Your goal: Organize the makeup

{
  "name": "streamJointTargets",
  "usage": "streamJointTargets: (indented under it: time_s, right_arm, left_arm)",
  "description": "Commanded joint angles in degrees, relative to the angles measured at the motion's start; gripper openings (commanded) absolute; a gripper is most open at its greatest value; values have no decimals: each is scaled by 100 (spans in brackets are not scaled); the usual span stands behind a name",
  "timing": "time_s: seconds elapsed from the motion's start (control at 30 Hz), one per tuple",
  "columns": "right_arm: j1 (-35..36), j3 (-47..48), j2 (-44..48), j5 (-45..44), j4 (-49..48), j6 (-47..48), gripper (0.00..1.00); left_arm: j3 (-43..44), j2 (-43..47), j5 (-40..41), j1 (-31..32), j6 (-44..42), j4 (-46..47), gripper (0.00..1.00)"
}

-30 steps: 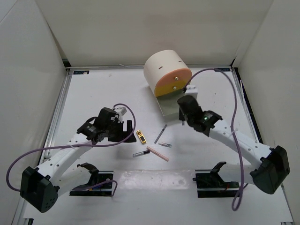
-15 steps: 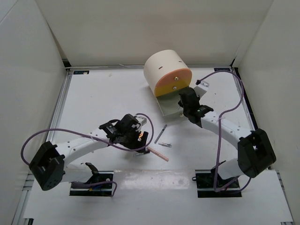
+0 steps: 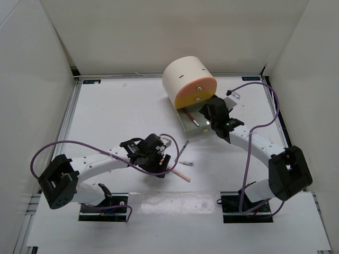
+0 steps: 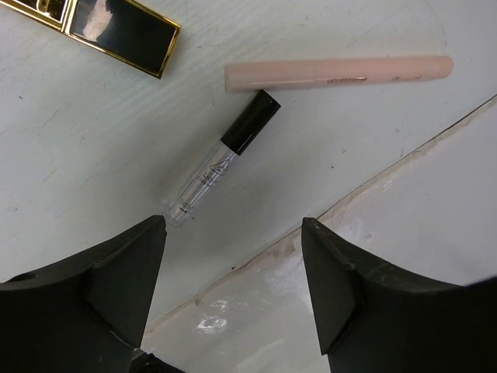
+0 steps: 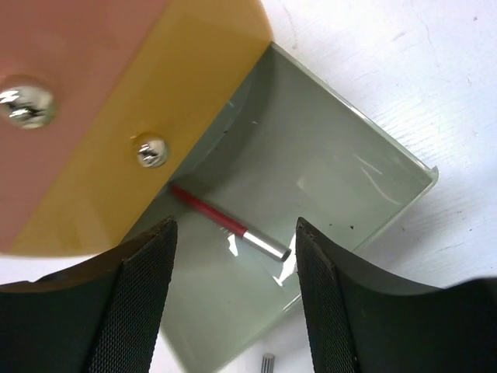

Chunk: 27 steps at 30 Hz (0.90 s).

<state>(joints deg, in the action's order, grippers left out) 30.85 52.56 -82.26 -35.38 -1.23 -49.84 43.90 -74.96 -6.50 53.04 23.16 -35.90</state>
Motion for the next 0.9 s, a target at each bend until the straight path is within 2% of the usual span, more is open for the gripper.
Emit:
streamJointTargets:
  time_s: [0.0, 0.17, 0.37, 0.57, 0.67, 0.83, 0.87]
  right_arm:
    - [-27, -140, 578, 127, -70, 272, 65]
    - [-210, -508, 1369, 495, 88, 519, 66]
    - [-413, -773, 2108, 900, 720, 765, 65]
    - [-642, -966, 2565, 848, 1108, 766, 66]
    - [-729, -1063, 2706, 848, 1213, 766, 63]
    - [-730, -1151, 2917, 901, 1354, 748, 61]
    - [-730, -1186, 3022, 901, 1389, 696, 62]
  left_arm:
    - [154, -167, 174, 110, -57, -14, 80]
    - [373, -624, 474, 181, -320, 241, 78]
    - [576, -1082, 597, 233, -847, 391, 76]
    - [409, -1188, 492, 541, -717, 250, 61]
    - [181, -1100, 440, 953, -444, 355, 54]
    - [13, -1345, 940, 1455, 118, 294, 37]
    - [5, -1433, 992, 1534, 162, 303, 29]
